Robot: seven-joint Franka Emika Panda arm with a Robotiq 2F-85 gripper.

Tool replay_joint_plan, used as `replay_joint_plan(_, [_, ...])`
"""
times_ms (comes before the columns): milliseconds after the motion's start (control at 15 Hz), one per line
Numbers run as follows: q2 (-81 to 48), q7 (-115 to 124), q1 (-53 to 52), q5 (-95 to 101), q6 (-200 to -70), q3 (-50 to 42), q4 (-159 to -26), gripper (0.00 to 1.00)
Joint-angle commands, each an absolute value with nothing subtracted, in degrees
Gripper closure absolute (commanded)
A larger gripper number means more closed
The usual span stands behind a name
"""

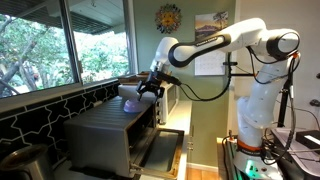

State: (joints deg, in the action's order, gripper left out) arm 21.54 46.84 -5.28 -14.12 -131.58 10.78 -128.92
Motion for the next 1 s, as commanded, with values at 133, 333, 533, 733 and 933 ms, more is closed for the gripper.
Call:
replay_joint_plan(133, [23.4,48.4,-3.7,-12.0,-127.7,11.3,-129.7,0.00])
replay_joint_plan(333, [23.5,48.3,-3.7,-11.6,-126.8,11.3,-129.7,0.00])
replay_joint_plan(533, [23.7,48.9,-3.4,-10.8,-125.1,11.4,-129.4,0.00])
replay_joint_plan(733, [24.1,49.1,-3.3,-10.6,-124.8,11.4,-129.5,0.00])
replay_joint_plan(933, [24.2,50.1,-3.1,-10.4,-126.2,11.6,-129.5,0.00])
